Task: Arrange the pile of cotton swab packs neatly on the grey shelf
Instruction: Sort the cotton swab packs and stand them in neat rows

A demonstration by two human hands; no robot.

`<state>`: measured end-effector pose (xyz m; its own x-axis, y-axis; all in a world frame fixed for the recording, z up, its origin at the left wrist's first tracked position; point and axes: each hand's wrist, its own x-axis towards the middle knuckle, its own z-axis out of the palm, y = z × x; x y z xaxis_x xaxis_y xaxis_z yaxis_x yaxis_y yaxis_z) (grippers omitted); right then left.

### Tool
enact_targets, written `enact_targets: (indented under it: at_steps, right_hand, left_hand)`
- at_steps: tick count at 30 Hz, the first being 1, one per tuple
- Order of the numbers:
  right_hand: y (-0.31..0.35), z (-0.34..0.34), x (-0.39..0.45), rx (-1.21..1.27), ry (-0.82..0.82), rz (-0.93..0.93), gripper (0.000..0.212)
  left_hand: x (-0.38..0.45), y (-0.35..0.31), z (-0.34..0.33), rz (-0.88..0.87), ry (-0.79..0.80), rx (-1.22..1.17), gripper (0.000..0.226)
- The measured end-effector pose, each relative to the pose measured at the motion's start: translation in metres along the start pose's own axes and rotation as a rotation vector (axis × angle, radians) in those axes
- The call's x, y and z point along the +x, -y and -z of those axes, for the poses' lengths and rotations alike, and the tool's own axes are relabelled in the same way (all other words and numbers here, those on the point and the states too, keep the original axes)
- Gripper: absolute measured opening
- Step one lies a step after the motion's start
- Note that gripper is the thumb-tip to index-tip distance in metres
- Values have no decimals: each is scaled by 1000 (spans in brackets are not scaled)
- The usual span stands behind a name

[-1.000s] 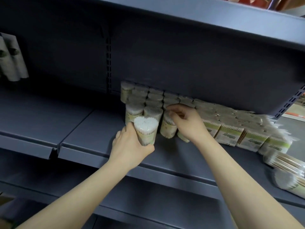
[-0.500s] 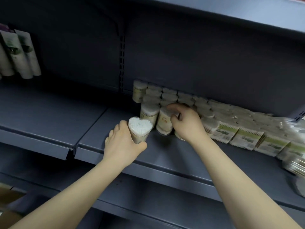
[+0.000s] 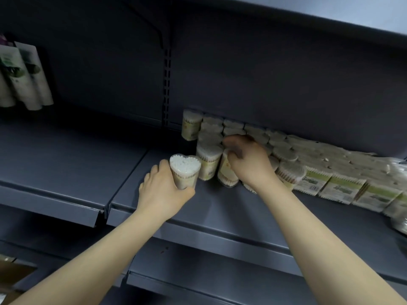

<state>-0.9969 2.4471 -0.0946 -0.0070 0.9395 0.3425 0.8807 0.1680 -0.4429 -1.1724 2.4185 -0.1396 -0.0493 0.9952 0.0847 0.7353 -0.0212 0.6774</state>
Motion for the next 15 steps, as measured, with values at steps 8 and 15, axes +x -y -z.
enact_targets:
  at_steps: [8,15]
  right_hand:
    - [5,-7,12,-12,10,-13,36]
    - [11,-14,20,51,26,-43,40]
  left_hand:
    - [0,3,7,-335,-191,-165,61]
    - [8,13,7,-508,-218,-67,55]
